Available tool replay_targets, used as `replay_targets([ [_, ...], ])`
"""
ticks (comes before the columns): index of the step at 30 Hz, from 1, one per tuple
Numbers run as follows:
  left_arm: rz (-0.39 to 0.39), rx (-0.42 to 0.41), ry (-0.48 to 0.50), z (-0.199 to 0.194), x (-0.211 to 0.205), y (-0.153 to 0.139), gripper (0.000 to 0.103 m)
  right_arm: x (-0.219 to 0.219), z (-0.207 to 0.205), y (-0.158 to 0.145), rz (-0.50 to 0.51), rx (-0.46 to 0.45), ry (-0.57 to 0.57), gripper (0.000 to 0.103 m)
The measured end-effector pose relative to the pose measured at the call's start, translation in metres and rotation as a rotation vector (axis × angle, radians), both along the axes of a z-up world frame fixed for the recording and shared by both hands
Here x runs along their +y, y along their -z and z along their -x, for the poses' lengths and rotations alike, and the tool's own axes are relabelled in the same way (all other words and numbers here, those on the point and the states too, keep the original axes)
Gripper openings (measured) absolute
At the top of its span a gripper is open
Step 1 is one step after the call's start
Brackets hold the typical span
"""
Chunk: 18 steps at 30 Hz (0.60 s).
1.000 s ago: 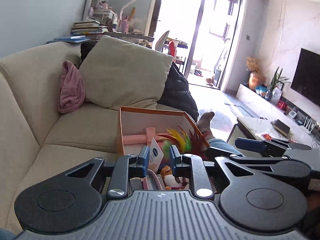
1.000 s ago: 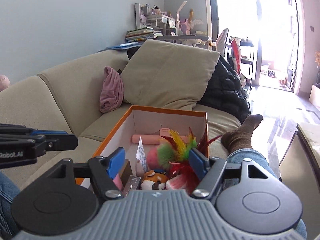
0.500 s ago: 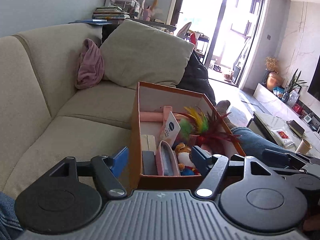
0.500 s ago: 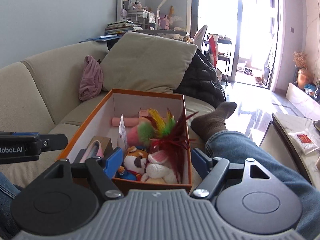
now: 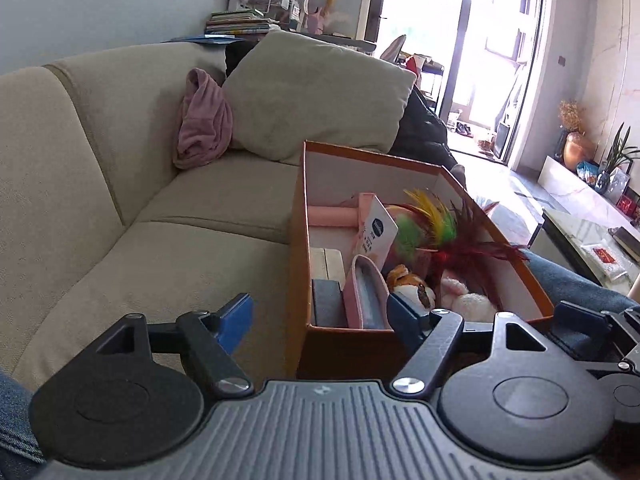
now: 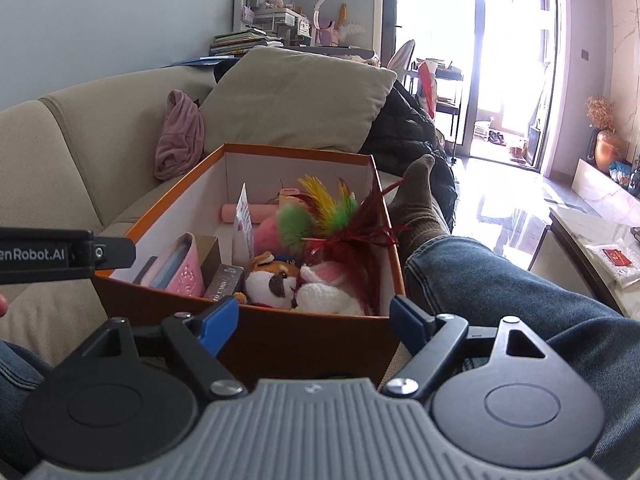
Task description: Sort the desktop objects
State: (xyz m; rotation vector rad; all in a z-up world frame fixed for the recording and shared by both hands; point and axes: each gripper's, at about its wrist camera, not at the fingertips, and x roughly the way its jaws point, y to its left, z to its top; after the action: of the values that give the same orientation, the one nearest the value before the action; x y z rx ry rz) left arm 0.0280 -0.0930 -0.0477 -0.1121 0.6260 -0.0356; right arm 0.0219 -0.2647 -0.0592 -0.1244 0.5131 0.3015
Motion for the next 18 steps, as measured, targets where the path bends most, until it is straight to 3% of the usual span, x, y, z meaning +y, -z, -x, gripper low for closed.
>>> replay_targets([
  [7,0.007,-0.027,0.009,-0.001,-0.001,0.008,0.089,0.016,0.007,0.015,0.125,-0.069,-0.004,0.096],
  [18,0.013,-0.043,0.017,-0.001,0.002,0.009,0.092,0.012,0.007,0.015,0.083,-0.084,0.007,0.097],
])
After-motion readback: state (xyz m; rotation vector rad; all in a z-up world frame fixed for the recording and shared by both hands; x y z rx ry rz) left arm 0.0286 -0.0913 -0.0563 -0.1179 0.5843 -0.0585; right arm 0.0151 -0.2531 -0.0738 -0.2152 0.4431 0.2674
